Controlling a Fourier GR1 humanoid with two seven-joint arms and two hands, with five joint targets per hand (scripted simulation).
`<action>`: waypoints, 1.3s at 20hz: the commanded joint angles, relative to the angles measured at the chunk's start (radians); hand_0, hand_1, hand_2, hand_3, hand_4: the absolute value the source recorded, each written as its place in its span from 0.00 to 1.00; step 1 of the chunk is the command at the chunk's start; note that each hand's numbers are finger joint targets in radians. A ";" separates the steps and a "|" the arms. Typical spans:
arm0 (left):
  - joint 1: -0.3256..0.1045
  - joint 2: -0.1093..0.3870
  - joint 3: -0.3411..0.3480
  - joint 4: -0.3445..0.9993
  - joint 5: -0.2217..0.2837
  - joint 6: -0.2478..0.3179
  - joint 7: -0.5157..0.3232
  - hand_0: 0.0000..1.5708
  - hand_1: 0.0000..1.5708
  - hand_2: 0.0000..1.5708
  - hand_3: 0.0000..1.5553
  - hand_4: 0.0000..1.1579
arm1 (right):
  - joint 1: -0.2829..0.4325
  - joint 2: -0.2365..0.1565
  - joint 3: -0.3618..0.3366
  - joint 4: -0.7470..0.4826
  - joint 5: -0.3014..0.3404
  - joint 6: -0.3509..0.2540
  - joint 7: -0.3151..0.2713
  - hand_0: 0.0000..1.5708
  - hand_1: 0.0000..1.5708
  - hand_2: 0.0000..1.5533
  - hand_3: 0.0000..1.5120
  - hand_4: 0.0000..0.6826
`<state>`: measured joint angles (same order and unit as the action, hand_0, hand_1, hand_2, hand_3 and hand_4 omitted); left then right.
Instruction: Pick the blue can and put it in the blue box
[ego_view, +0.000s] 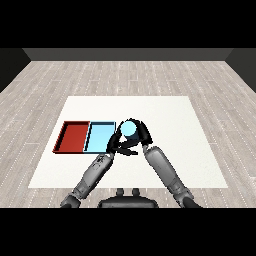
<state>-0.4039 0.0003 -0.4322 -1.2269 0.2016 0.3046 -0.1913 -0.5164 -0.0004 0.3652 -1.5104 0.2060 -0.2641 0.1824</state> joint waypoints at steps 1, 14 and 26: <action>-0.029 0.000 -0.022 0.029 0.036 0.008 -0.021 0.00 0.00 0.00 0.00 0.00 | 0.034 0.000 0.054 0.009 -0.013 -0.042 -0.042 0.95 0.95 0.94 0.91 0.79; -0.104 0.000 -0.073 0.087 0.187 0.129 -0.076 0.71 0.71 0.80 0.79 0.91 | 0.040 0.000 0.111 -0.022 -0.076 -0.073 -0.017 1.00 1.00 0.94 0.91 0.84; -0.030 0.018 -0.052 0.029 0.087 0.167 -0.064 1.00 1.00 0.99 0.95 0.98 | 0.001 0.000 0.071 0.009 -0.177 -0.054 -0.058 0.91 0.91 0.89 0.86 0.55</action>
<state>-0.4616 0.0026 -0.5192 -1.1474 0.3175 0.4742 -0.2792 -0.5070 0.0001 0.4461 -1.4952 0.0872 -0.3308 0.1269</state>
